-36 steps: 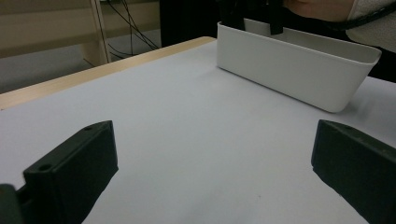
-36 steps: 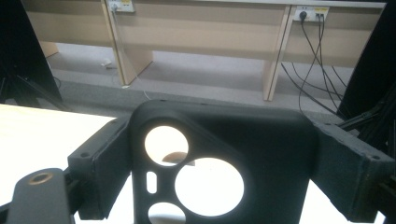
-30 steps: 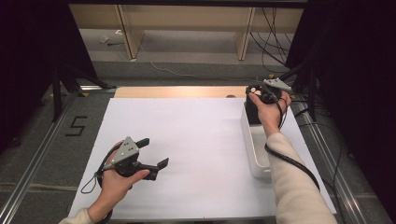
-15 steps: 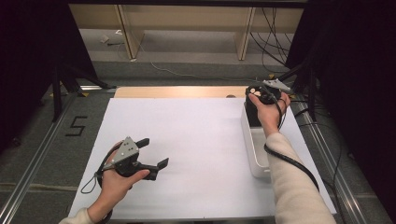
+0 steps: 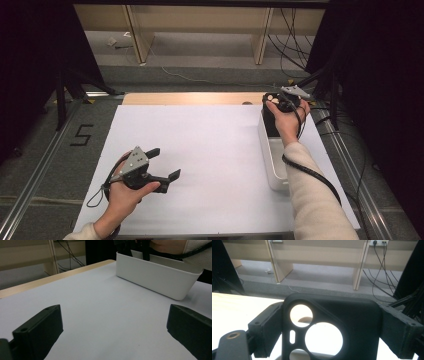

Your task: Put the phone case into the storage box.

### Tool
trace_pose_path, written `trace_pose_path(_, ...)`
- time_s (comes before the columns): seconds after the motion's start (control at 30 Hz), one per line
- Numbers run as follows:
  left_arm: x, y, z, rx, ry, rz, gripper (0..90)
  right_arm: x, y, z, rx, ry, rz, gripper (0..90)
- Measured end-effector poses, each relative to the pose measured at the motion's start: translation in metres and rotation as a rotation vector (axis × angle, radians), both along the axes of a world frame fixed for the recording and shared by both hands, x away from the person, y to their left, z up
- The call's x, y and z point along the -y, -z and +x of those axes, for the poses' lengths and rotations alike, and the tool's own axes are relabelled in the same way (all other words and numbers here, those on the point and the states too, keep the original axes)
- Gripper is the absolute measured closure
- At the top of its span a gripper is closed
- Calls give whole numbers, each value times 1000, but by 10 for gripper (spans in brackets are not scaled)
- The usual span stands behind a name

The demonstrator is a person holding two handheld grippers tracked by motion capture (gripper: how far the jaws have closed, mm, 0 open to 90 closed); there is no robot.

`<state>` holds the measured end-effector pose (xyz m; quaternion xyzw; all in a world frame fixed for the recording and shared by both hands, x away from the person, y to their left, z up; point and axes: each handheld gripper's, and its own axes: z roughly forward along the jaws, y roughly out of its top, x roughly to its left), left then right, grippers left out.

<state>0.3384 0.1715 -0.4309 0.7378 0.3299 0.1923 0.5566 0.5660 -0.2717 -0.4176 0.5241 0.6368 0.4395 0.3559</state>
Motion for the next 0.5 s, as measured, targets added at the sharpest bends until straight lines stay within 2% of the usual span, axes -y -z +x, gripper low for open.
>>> trace_pose_path(0.5,0,1,0,-3,3,0,0,2,3,1,-3,0,9,134)
